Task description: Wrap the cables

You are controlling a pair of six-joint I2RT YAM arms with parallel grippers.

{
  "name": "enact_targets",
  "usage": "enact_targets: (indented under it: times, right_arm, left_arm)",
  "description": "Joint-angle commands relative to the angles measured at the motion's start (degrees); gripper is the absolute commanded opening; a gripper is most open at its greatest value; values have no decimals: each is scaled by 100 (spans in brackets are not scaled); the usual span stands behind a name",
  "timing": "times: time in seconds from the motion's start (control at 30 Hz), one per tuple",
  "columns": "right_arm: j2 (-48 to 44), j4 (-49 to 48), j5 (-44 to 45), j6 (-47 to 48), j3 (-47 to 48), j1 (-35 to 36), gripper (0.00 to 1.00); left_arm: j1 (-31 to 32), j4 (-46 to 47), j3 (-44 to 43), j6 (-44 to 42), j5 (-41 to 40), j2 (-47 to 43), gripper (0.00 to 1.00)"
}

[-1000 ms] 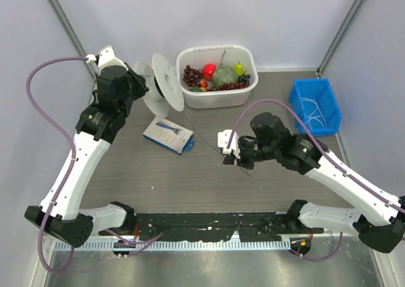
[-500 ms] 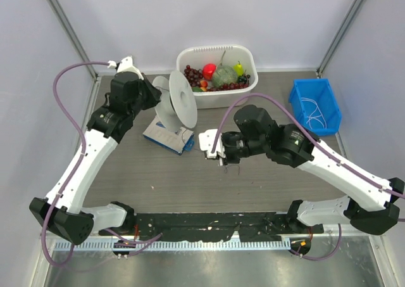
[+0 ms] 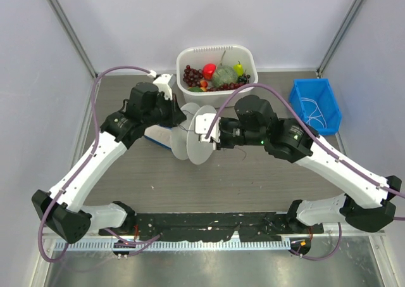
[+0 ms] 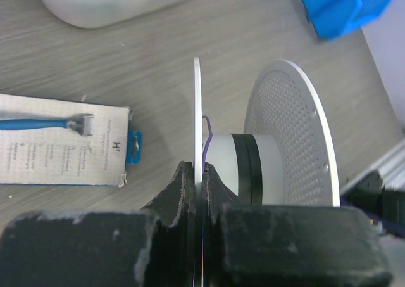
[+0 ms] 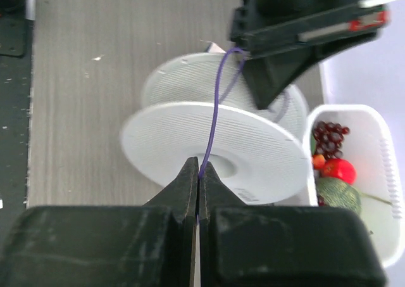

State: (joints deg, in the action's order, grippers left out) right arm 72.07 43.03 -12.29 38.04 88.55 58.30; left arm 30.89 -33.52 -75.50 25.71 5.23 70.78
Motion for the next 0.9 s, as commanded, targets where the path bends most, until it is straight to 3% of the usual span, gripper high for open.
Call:
enact_targets:
  times: [0.0, 0.27, 0.43, 0.63, 0.87]
  right_arm:
    - [-53, -497, 518, 89, 276, -336, 1]
    - [-149, -444, 96, 458, 163, -1452, 1]
    - [-229, -391, -167, 581, -92, -2137, 1]
    - [-150, -356, -616, 573, -365, -2937, 1]
    - [44, -225, -1222, 328, -462, -3527, 1]
  left_arm:
    - [74, -189, 9, -961, 1346, -109, 0]
    - [66, -542, 326, -2017, 2780, -512, 0]
    - [66, -410, 423, -2018, 3447, -767, 0]
    - [5, 213, 405, -1474, 3888, -1075, 0]
    - [-540, 1196, 133, -43, 4442, -1093, 0]
